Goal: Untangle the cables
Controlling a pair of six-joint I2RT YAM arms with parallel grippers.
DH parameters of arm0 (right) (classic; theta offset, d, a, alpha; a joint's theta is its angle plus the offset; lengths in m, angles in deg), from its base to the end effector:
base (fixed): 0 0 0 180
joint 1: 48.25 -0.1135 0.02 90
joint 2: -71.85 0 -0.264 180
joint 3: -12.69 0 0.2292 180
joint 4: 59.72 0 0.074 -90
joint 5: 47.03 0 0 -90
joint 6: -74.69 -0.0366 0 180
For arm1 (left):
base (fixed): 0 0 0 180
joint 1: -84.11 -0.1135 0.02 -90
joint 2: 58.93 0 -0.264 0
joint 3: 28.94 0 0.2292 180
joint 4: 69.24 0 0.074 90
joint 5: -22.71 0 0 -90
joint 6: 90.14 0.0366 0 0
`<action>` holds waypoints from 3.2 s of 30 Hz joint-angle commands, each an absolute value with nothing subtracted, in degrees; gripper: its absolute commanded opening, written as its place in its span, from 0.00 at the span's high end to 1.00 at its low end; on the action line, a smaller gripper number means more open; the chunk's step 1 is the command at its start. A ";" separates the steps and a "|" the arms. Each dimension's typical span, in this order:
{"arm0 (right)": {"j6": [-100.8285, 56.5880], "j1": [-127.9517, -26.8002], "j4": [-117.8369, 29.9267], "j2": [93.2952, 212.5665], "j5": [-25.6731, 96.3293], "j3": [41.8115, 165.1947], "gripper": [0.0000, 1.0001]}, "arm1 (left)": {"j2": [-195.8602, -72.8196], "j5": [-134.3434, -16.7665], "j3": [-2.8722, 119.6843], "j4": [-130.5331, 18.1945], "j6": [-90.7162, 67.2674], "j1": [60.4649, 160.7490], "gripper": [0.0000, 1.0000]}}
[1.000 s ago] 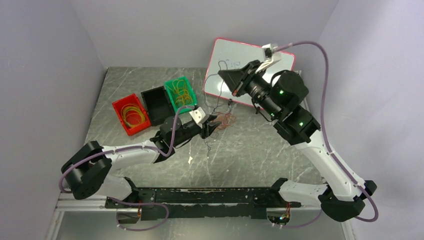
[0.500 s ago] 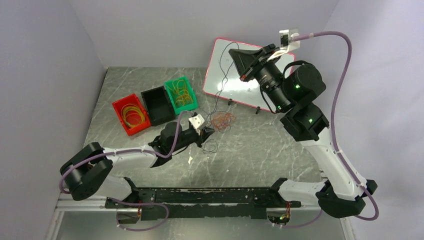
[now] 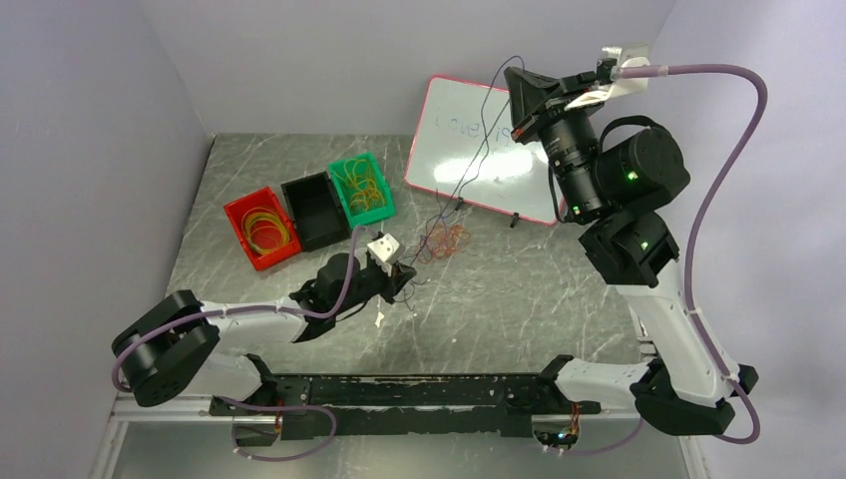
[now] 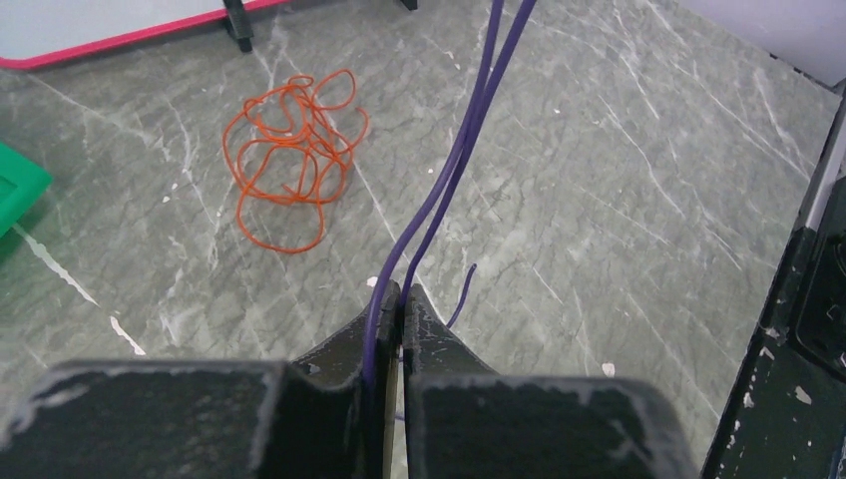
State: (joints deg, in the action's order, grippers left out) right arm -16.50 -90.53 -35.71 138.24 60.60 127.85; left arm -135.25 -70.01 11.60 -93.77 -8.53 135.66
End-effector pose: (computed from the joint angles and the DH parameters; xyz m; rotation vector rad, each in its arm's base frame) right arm 0.1289 0.1023 0.5734 -0.1416 1.1655 0.4959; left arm 0.1553 -0.1984 0.2144 0.7089 1.6949 -0.7908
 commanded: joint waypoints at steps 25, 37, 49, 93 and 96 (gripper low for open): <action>-15.68 -90.35 -35.97 132.67 50.71 118.95 1.00 | -134.35 -68.02 12.51 -86.10 -11.11 135.97 0.91; -9.88 -90.37 -36.55 133.32 60.71 123.06 1.00 | -135.26 -67.79 11.05 -84.50 -11.27 135.96 0.60; -3.09 -90.35 -41.31 133.89 65.15 127.00 1.00 | -143.09 -66.37 13.71 -81.59 -15.59 135.99 0.93; 38.02 -90.43 -69.30 134.87 82.10 144.64 1.00 | -150.66 -61.30 16.21 -60.11 -42.81 115.59 0.93; 37.02 -90.52 -68.09 134.44 81.71 144.79 1.00 | -149.98 -62.38 14.76 -60.93 -43.68 114.45 0.93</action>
